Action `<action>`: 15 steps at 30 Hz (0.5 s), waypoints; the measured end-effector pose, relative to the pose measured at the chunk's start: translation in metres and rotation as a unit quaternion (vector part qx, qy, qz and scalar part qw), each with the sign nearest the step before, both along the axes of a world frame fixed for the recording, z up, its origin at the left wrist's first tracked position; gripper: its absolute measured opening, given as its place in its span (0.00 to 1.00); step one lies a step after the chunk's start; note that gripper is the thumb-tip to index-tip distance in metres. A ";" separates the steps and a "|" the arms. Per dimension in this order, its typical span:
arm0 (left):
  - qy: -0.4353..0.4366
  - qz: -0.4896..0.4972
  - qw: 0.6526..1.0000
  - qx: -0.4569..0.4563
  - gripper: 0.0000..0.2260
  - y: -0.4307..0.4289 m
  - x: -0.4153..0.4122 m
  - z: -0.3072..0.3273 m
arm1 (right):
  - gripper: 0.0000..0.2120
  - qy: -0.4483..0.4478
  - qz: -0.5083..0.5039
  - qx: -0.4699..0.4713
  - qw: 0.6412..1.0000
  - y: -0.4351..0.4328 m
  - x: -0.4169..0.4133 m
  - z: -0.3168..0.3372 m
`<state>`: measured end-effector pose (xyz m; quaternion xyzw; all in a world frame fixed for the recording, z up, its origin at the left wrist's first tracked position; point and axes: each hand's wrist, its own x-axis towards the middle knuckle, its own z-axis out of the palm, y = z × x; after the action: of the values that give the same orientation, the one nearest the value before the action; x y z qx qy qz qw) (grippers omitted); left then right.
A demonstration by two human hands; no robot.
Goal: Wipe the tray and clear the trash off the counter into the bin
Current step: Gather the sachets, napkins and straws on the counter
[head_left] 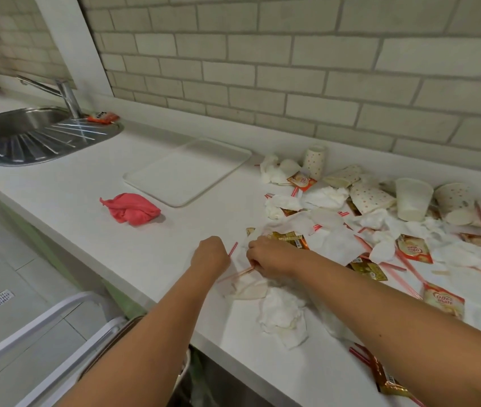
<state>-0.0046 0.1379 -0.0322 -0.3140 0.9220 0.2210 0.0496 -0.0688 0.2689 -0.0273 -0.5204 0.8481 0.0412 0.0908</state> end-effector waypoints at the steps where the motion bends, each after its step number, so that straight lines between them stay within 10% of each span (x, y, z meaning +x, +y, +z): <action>1: -0.008 -0.008 1.000 -0.003 0.13 0.000 0.000 0.001 | 0.09 0.008 0.004 0.016 1.000 -0.001 0.000 -0.001; 15: -0.028 -0.102 0.994 -0.031 0.07 0.011 0.005 0.009 | 0.05 -0.087 -0.065 0.075 0.991 0.011 -0.001 0.007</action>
<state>0.0007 0.1492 -0.0231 -0.2262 0.9539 0.1768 0.0877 -0.0699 0.2800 -0.0206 -0.4575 0.8635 0.0531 0.2054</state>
